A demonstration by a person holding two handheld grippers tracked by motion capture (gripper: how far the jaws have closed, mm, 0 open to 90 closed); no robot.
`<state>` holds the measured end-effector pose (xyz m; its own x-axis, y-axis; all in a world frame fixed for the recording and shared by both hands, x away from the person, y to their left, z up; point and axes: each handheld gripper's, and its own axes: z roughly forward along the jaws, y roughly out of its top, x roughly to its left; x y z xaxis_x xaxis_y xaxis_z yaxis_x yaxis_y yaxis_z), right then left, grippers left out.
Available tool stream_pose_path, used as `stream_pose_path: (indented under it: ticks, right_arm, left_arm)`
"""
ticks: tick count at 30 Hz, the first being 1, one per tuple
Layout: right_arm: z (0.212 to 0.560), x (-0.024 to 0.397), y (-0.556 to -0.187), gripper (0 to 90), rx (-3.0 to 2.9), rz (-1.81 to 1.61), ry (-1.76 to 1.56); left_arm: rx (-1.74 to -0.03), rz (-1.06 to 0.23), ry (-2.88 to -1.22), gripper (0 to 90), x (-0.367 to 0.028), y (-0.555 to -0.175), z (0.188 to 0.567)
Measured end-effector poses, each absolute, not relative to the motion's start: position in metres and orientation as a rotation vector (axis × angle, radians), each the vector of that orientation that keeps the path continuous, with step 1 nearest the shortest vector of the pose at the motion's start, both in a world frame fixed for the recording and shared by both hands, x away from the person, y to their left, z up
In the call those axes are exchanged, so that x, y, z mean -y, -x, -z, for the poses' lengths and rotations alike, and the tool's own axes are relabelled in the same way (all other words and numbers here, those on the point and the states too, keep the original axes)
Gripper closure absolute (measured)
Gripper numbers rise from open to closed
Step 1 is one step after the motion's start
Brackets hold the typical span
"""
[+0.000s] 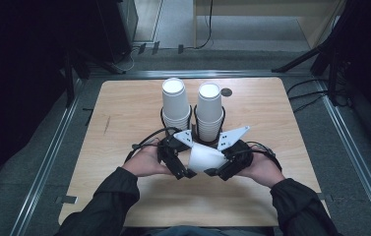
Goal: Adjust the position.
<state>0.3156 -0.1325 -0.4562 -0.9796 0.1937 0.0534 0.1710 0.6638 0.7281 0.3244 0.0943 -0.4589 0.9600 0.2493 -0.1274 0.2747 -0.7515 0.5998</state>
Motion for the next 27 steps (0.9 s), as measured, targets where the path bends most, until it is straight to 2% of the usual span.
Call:
stream_pose_path:
  ticks: [9, 13, 27]
  right_arm:
    - [0.452, 0.143, -0.317, 19.8, -2.812, -1.267, -0.351]
    - [0.449, 0.149, -0.317, 19.8, -2.790, -1.295, -0.364]
    - [0.441, 0.158, -0.316, 19.7, -2.732, -1.398, -0.377]
  left_arm:
    - [-0.407, 0.072, -2.393, 0.0, -0.110, -0.329, 0.452]
    - [-0.408, 0.034, -2.365, 0.0, -0.116, -0.328, 0.450]
    - [-0.460, 0.104, -2.186, 0.0, -0.120, -0.328, 0.441]
